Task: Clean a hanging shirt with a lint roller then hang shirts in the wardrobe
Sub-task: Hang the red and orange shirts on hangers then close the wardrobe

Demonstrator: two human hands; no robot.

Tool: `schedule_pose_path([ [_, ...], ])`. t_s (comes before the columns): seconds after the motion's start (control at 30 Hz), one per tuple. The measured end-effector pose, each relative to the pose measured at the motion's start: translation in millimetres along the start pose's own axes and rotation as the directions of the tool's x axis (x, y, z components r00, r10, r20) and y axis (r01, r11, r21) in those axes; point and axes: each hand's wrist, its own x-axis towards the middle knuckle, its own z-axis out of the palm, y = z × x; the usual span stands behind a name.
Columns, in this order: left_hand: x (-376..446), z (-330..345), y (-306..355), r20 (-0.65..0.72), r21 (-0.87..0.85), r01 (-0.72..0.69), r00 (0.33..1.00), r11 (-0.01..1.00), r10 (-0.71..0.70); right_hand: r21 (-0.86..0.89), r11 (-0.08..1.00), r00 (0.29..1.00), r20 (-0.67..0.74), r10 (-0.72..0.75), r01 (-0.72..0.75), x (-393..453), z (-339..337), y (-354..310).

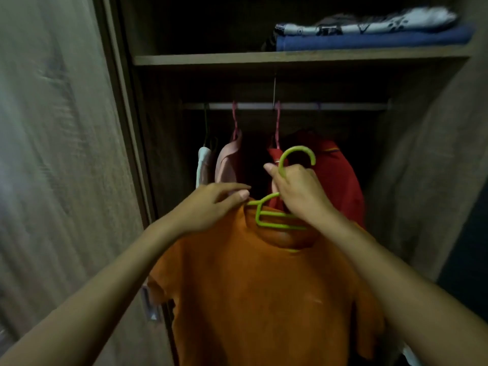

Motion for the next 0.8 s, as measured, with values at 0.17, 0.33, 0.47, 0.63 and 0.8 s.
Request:
schedule_pose_path([
  [0.17, -3.8, -23.4, -19.4, 0.258, 0.026, 0.085, 0.962, 0.996, -0.089, 0.065, 0.996, 0.998, 0.027, 0.056, -0.058, 2.6, -18.4, 10.4],
  [0.33, -4.0, -2.1, 8.2, 0.411, -0.144, 0.066, 0.912, 0.987, -0.001, 0.045, 0.997, 0.998, 0.019, 0.066, -0.067, -6.2, -27.3, 15.6],
  [0.47, 3.2, 27.3, 43.6, 0.432, -0.347, 0.077, 0.897, 0.935, 0.087, 0.045, 0.990, 0.986, -0.091, 0.140, -0.136, -23.2, -44.4, 25.1],
  [0.63, 16.9, 63.0, 75.8, 0.196, -0.514, -0.009, 0.972, 0.858, 0.128, 0.078, 0.962, 0.904, -0.331, 0.271, -0.260, -60.0, -63.8, 32.1],
  [0.8, 36.3, 96.1, 101.1, 0.036, -0.444, -0.079, 0.994, 0.892, 0.106, 0.613, 0.598, 0.818, 0.145, 0.556, -0.515, -110.0, -78.2, 20.5],
])
